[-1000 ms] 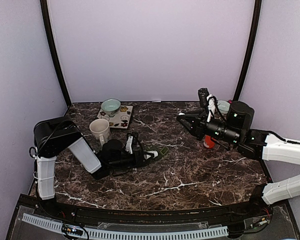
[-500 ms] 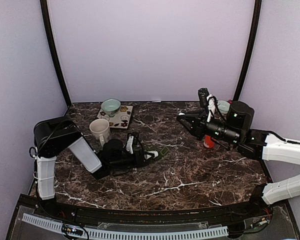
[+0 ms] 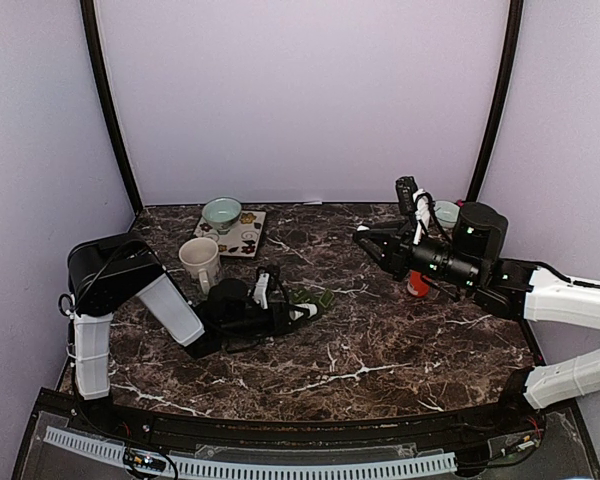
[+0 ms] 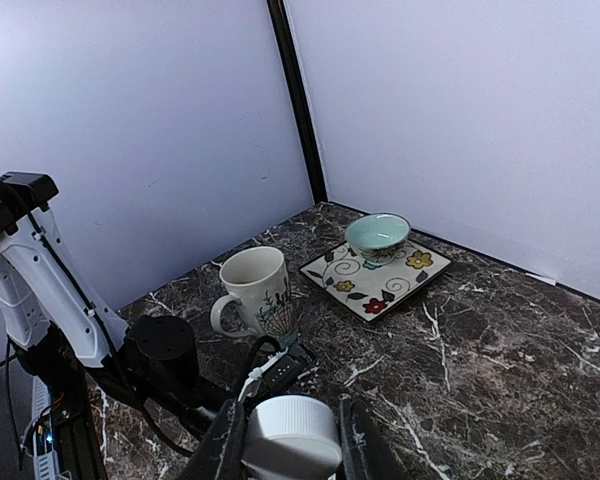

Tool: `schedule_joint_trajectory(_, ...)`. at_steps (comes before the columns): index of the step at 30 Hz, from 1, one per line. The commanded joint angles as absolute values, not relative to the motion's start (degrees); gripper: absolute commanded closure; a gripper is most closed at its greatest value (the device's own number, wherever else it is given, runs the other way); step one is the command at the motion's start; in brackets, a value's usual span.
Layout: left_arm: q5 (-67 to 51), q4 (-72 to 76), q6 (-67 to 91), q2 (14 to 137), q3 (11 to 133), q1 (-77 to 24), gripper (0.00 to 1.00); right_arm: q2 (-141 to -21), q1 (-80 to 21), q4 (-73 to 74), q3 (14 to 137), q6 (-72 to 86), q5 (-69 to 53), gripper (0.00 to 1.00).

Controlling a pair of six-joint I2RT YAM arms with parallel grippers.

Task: Sort the pills into containers
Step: Pour the pill into the compartment of the pill container.

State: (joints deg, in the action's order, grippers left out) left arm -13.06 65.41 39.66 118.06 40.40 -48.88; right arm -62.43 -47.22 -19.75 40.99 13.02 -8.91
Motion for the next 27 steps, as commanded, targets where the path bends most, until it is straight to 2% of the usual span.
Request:
schedule_joint_trajectory(1, -12.26, 63.4, 38.17, 115.43, 41.45, -49.22, 1.0, -62.66, -46.82, -22.59, 41.01, 13.62, -8.57, 0.9)
schedule_joint_trajectory(27, -11.59, 62.78, 37.06, 113.2, 41.81, -49.84, 1.0, -62.53, -46.78, -22.68, 40.8, 13.67, -8.88, 0.9)
